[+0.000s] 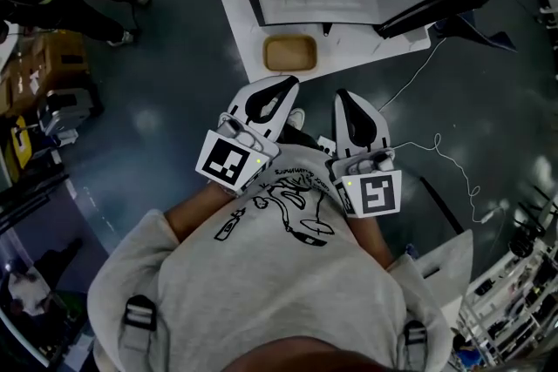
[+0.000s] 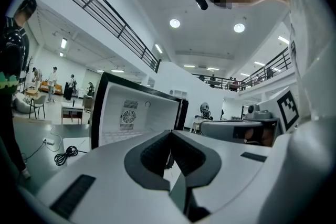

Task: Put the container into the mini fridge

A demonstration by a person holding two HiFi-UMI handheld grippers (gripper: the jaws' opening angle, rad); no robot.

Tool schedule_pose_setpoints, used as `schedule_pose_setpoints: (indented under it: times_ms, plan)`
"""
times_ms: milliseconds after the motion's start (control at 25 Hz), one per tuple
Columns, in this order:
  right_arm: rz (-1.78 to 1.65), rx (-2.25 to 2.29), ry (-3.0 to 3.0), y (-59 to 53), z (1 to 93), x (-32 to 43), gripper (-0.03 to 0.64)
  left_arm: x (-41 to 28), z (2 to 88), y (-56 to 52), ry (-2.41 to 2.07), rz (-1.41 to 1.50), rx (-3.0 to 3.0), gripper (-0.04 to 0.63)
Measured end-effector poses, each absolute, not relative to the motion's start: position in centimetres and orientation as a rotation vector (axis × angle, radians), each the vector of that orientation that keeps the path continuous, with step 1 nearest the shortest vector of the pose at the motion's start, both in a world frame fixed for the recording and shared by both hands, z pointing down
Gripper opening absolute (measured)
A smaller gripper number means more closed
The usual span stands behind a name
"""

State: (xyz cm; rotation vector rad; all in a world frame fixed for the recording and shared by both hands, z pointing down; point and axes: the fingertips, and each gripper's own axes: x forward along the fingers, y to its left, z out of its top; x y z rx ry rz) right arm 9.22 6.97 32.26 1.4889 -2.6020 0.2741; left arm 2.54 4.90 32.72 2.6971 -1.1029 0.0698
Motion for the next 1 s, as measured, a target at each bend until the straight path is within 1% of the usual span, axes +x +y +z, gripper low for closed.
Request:
schedule_pose_setpoints:
  times_ms: [360, 840, 1000]
  plan:
    - [0.309, 1.452, -2.528, 3.3, 36.2, 8.0, 0.028, 0.7, 36.0, 2.1, -1.080, 0.192, 2.662, 0.016]
    - [0.332, 1.403, -2.387, 0.0, 42.2, 6.4, 0.029, -3.2, 42.6, -1.6, -1.077, 0.318, 2.537, 0.018]
    - [0.343, 1.382, -2.370, -1.0, 43.4, 5.9, 0.031, -3.5, 45.0, -2.2, -1.061, 0.364, 2.499, 0.046]
